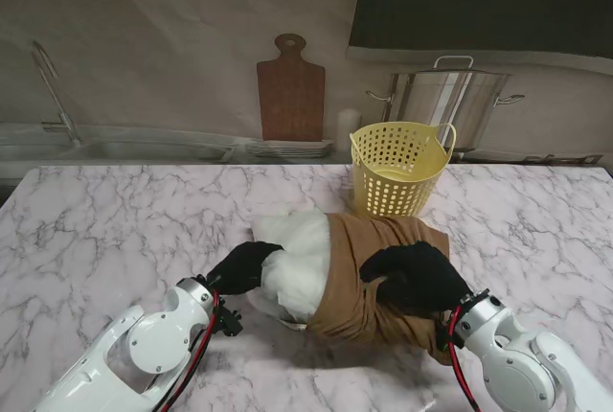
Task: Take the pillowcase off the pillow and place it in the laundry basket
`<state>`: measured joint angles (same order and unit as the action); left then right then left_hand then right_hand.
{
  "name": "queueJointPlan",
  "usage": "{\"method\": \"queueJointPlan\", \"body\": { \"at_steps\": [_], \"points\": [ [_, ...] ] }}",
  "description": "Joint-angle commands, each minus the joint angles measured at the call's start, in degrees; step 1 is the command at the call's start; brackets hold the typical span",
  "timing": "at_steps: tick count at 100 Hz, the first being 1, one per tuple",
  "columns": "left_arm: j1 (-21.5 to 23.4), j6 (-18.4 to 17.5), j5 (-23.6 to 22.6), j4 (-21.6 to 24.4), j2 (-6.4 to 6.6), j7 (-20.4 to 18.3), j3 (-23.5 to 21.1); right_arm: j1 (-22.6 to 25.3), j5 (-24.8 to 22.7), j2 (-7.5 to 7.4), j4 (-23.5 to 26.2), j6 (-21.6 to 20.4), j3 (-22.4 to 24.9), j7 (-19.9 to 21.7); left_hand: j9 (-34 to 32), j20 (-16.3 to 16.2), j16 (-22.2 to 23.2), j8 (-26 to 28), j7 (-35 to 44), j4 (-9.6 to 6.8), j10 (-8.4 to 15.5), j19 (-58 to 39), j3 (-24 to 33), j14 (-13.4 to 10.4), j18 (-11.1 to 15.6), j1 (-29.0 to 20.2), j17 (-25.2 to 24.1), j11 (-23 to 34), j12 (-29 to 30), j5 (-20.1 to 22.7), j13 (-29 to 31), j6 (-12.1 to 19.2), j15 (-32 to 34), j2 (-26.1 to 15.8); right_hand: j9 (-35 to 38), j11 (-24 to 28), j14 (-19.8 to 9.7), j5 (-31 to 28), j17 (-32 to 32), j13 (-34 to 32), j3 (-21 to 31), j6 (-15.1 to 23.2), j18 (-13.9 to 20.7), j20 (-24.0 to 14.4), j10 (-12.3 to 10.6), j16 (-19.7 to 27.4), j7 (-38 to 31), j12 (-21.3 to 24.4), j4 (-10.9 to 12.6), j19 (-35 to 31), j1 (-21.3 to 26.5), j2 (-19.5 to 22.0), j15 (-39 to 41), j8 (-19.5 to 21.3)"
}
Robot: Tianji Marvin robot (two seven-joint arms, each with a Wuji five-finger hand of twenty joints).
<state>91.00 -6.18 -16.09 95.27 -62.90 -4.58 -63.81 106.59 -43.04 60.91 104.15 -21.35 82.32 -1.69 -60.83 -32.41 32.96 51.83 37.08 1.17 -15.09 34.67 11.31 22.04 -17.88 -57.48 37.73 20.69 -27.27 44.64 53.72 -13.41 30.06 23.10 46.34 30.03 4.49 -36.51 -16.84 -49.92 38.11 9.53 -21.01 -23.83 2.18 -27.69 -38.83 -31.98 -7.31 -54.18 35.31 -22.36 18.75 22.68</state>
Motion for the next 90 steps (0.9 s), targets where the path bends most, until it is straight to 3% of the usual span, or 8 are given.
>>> {"method": "queueJointPlan", "body": {
  "at_steps": [1,23,34,47,59,68,79,90],
  "points": [
    [-0.2,1.4,2.2,0.8,-1.45,0.1,0.6,2.0,-1.4,1.09,1.9,-0.2,0.6,-0.3,-6.0,1.7,1.8,4.2,7.8,-5.8,-1.6,-116.5,12.0,-1.5,-1.6,-2.3,3.0,7.0,-3.1,4.3,7.3,1.4,10.6,-3.5,-7.0,-5.0,0.9,1.9,3.1,6.9,-4.8,-3.2,-0.4,-1.4,1.2,4.0,9.6,4.6,3.7,1.3,-6.9,8.0,-5.3,4.6],
    [-0.9,11.9,9.2,2.5,-3.09,1.8,1.2,8.1,-9.5,2.33,5.8,-1.1,4.2,-12.4,-7.0,2.8,0.5,4.6,8.5,-6.88,-2.6,-117.2,16.2,-0.3,-3.6,-1.2,3.8,7.2,-2.7,5.1,7.9,0.4,11.5,-1.5,-21.5,-15.3,4.1,16.0,9.3,19.4,-14.3,-11.3,-0.3,-0.1,6.2,11.5,26.0,18.3,3.9,7.8,-16.3,8.9,-12.4,0.2],
    [-1.6,14.6,12.2,2.5,-3.63,2.1,1.6,11.0,-15.7,2.26,7.8,0.2,5.9,-17.1,-6.9,3.0,0.3,4.5,8.5,-6.99,-2.9,-116.8,16.8,0.1,-4.4,-1.4,3.3,7.0,-2.6,5.2,7.6,0.3,11.3,-1.1,-26.1,-17.6,5.6,22.3,10.3,21.5,-11.7,-13.1,-0.9,0.3,7.4,13.3,31.6,22.3,3.3,11.1,-21.5,5.9,-13.6,-1.7],
    [-2.1,16.3,13.5,2.4,-3.65,1.2,1.9,13.7,-19.1,2.3,9.4,1.4,7.4,-21.0,-7.0,3.1,0.0,4.3,8.4,-6.79,-3.0,-116.6,16.9,0.1,-4.6,-1.4,3.2,6.7,-2.5,5.3,7.5,0.3,11.1,-0.9,-28.4,-17.9,5.6,24.1,11.5,22.7,-8.4,-12.0,-1.5,0.6,5.5,13.8,33.2,22.9,2.7,13.1,-23.7,1.9,-13.9,-1.4],
    [-2.3,17.1,14.7,2.2,-3.71,0.7,1.9,16.1,-20.9,2.12,11.4,2.1,8.1,-20.3,-7.0,3.2,-0.2,4.2,8.4,-6.58,-3.1,-116.3,17.1,0.3,-4.9,-1.6,3.0,6.6,-2.4,5.3,7.4,0.1,11.0,-0.8,-29.5,-19.4,7.0,25.4,13.2,24.5,-4.1,-10.8,-3.5,2.3,5.0,14.8,35.3,23.8,1.3,17.9,-28.2,-2.7,-14.9,-1.2],
    [-1.9,16.8,15.6,2.5,-3.66,0.3,1.7,16.8,-25.6,1.12,12.7,4.8,7.6,-16.8,-7.0,3.2,-0.3,4.1,8.3,-6.38,-3.2,-116.2,17.0,0.4,-5.1,-1.6,2.9,6.5,-2.3,5.3,7.4,0.1,10.9,-0.8,-30.8,-22.1,8.3,27.6,13.4,25.6,-1.9,-10.5,-5.5,4.0,4.8,16.0,38.1,25.1,0.2,20.7,-30.8,-4.7,-15.7,-1.1],
    [-0.8,15.6,16.9,3.6,-3.22,-1.3,0.9,14.2,-27.4,0.49,11.4,8.1,4.0,-14.8,-6.9,3.3,-0.5,3.9,8.1,-6.16,-3.2,-116.0,17.0,0.5,-5.3,-1.8,2.7,6.3,-2.2,5.3,7.3,0.0,10.8,-0.8,-29.9,-22.3,8.6,28.1,8.8,21.3,-0.5,-10.3,-6.6,2.0,4.2,15.1,37.9,25.2,0.5,15.6,-27.0,-8.3,-13.3,1.6],
    [1.0,13.9,18.3,5.2,-2.62,-3.3,-0.4,10.6,-26.6,0.28,9.1,10.4,0.7,-12.7,-6.8,3.4,-0.6,3.7,7.9,-5.82,-3.3,-115.7,16.8,0.3,-5.4,-2.0,2.4,6.1,-2.1,5.3,7.1,0.0,10.6,-0.8,-26.2,-17.3,7.3,27.8,-1.6,9.5,-8.4,-6.9,-6.0,-6.2,2.3,10.1,32.2,22.7,2.9,2.5,-10.4,-8.0,-7.4,8.9]
  ]
}}
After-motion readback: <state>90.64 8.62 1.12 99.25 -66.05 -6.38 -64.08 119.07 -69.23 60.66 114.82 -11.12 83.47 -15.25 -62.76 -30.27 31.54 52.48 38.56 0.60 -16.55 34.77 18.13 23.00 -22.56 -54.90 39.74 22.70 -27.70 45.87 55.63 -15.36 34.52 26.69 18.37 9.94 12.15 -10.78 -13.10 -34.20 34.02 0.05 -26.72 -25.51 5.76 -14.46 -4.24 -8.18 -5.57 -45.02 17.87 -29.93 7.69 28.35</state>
